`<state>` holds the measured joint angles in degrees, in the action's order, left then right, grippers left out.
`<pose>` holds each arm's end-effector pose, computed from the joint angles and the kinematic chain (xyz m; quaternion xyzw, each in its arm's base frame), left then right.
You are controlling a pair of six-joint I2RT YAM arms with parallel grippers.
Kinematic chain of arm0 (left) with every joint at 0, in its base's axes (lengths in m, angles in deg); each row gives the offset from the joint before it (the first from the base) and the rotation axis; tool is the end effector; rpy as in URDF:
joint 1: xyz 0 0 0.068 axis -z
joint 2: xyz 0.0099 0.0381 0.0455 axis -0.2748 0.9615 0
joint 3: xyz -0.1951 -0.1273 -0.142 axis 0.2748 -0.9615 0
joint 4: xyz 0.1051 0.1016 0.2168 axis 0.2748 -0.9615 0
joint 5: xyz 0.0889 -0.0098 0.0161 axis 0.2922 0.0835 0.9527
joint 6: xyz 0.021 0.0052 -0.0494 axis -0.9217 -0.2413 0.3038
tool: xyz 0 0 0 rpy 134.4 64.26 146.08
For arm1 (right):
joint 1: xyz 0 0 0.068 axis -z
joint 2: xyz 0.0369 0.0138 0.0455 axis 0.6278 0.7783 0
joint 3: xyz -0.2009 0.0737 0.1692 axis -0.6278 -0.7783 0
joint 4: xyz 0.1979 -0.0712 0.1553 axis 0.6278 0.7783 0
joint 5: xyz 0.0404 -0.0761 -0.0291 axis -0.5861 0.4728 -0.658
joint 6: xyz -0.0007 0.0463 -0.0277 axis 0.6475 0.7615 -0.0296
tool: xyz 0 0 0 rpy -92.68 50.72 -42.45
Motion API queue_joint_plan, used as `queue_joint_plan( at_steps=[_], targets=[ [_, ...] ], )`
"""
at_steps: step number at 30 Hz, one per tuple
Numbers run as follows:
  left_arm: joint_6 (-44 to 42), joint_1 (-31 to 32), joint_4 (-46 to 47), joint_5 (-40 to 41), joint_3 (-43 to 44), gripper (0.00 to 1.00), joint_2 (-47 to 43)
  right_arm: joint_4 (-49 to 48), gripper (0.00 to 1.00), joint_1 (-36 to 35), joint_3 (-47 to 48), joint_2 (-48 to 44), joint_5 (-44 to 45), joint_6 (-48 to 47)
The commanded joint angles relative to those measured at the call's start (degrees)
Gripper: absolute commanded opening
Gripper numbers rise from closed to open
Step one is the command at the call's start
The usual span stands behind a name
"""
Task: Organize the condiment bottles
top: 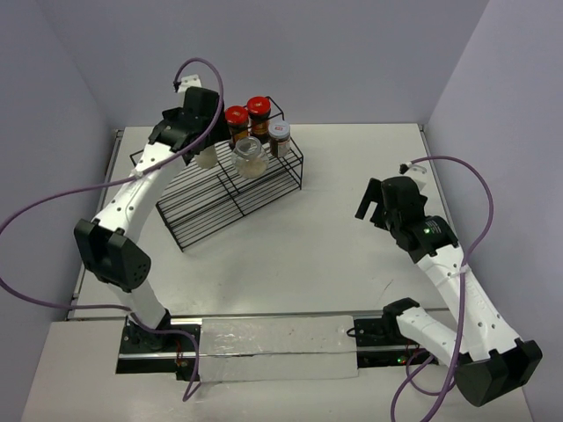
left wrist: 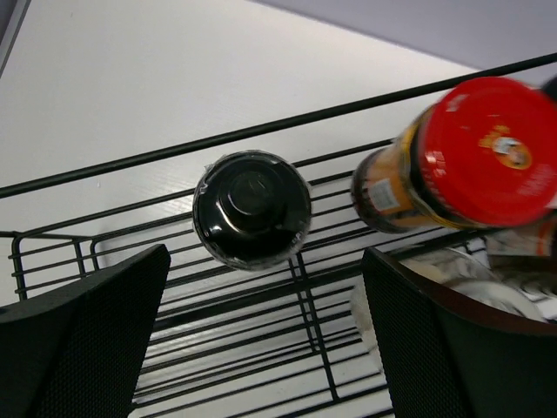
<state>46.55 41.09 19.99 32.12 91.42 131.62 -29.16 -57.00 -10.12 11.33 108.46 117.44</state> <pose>0.3542 -0.1459 0.3923 -0.1321 0.8638 0.0283 0.4854 0.1723 0.0432 0.3204 0.1618 0.8840 0.0139 0.4383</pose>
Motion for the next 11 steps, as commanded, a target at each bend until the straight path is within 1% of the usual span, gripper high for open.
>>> queue_joint_plan(
  at_steps=[1, 3, 4, 5, 7, 11],
  targets=[
    [-4.23, 2.43, 4.22, -2.99, 1.94, 0.99, -11.62, 0.42, 1.00, 0.18, 2.23, 0.60, 4.97, 2.59],
    [-6.17, 4.11, 11.47, -6.50, -4.31, 0.99, -18.59, 0.88, 1.00, 0.18, 2.67, 0.76, 6.22, 3.18],
    [-7.12, 4.63, 13.90, -8.85, -8.06, 1.00, -22.16, 0.83, 1.00, 0.23, 2.71, 0.65, 6.49, 3.38],
    [-7.87, 4.84, 16.17, -10.70, -10.06, 0.99, -24.52, 0.64, 1.00, 0.16, 2.66, 0.43, 6.58, 3.42],
    [-9.19, 5.09, 21.30, -17.17, -15.29, 0.99, -30.52, -0.32, 1.00, 0.18, 2.03, -0.41, 6.46, 3.28],
    [-9.03, 5.52, 23.58, -19.60, -20.46, 1.00, -35.12, -0.18, 1.00, 0.18, 1.93, -0.17, 6.50, 3.17]
  ],
)
